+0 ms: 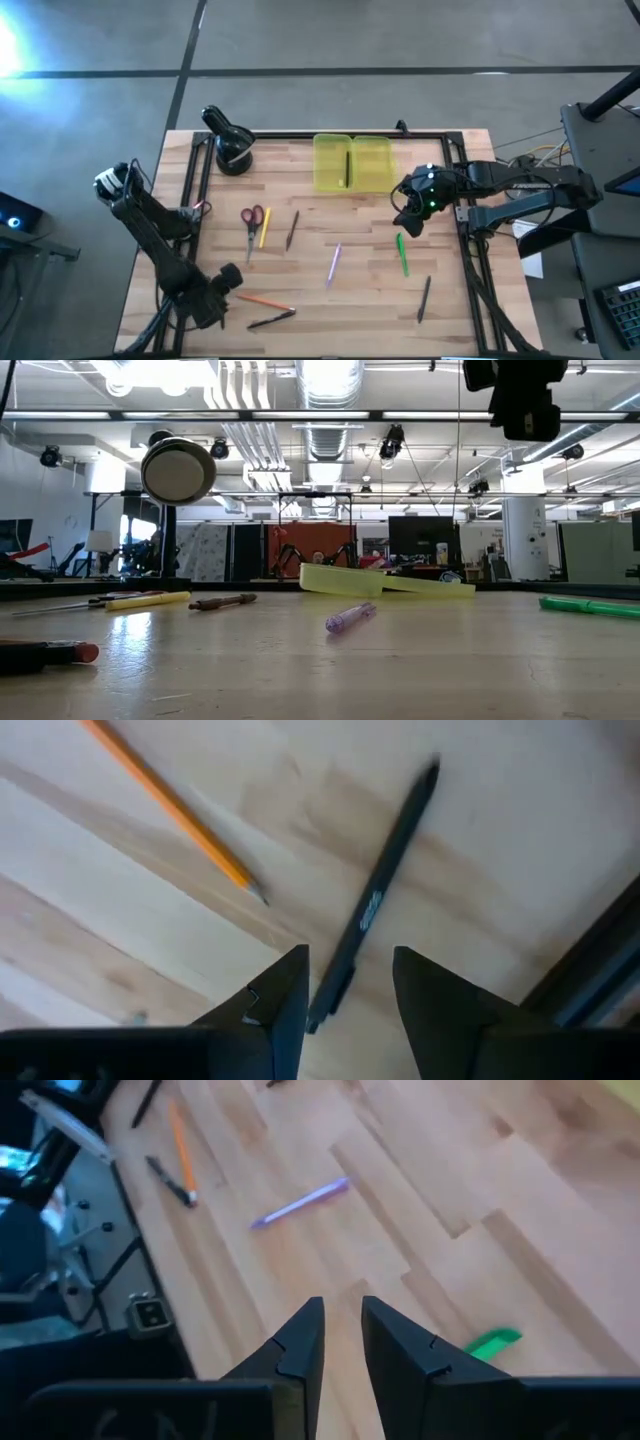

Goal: Pick & place school supplies into a supply box
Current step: Put the black pen into the yellow supply box

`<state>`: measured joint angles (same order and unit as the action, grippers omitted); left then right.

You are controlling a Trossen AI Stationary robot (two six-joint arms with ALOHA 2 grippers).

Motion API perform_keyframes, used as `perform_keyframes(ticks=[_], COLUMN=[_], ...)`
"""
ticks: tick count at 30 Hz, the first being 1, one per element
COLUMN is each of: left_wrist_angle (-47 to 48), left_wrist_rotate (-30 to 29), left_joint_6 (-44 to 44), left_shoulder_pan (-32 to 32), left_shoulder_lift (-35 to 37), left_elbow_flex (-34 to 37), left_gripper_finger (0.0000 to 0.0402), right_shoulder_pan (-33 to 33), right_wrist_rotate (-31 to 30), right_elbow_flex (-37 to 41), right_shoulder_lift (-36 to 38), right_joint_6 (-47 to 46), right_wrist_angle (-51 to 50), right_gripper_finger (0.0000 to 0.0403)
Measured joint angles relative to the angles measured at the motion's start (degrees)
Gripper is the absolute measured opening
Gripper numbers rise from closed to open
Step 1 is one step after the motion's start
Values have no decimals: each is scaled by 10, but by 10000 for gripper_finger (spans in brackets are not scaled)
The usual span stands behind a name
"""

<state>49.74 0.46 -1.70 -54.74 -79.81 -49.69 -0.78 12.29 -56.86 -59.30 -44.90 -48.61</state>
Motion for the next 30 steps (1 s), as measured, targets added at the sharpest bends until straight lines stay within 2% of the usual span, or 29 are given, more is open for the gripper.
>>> perform_keyframes(ticks=[4, 9, 14, 17, 23, 30], left_wrist_angle=[-5, -62, -98, -98, -102, -85], left_wrist_rotate=[0, -1, 4, 4, 16, 20], left_joint_6=[-35, -72, -65, -47, 12, 31], left_shoulder_pan=[0, 0, 1, 1, 1, 0], left_shoulder_lift=[-28, -42, -54, -63, -69, -48], left_elbow_flex=[32, 67, 88, 88, 85, 67], left_gripper_finger=[131, 131, 125, 100, 17, 13], right_shoulder_pan=[21, 35, 35, 36, 35, 35], right_wrist_rotate=[19, 22, 22, 23, 22, 21], right_elbow_flex=[-4, -15, -24, -30, -30, -29], right_shoulder_lift=[12, 18, 20, 19, 19, 19], right_joint_6=[-2, -2, -15, -15, -24, -31], right_wrist_angle=[13, 19, 20, 23, 25, 25], right_gripper_finger=[64, 61, 61, 61, 61, 61])
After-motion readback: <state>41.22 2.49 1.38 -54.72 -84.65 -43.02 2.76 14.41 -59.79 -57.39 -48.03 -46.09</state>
